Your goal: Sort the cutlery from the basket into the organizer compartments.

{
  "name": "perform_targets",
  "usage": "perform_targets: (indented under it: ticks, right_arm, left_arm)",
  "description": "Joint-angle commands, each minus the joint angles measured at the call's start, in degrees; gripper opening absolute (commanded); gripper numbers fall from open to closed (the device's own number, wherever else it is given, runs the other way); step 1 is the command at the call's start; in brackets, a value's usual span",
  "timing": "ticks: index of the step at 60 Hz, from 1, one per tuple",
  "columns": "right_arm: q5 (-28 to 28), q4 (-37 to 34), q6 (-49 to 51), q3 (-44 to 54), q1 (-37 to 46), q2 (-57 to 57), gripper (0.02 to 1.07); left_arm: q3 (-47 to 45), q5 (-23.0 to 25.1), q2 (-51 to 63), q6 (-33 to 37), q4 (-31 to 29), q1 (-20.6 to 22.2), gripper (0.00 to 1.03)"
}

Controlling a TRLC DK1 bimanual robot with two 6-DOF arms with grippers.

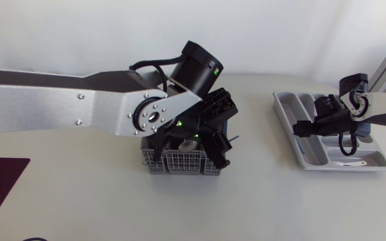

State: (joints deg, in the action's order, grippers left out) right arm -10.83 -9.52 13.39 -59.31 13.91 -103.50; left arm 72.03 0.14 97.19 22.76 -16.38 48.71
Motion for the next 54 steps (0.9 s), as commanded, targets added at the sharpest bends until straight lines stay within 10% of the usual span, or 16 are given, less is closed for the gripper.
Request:
perform_targets:
  ticks: [1, 30, 54]
  right_arm:
    - [-0.2, 0.6, 1.0, 3.0, -0.8, 2.7, 0.8]
    - [-1.1, 2.0, 2.6, 11.5, -4.2, 14.2, 0.84]
    - [-2.5, 3.2, 3.8, 14.9, -4.6, 17.1, 0.84]
  left_arm:
    - [-0.4, 0.6, 1.7, 1.6, 1.3, 0.9, 0.6]
    - [1.7, 0.6, 7.5, 1.9, 5.6, 2.8, 0.49]
    - [3.0, 0.5, 8.5, 1.0, 8.1, 2.3, 0.06]
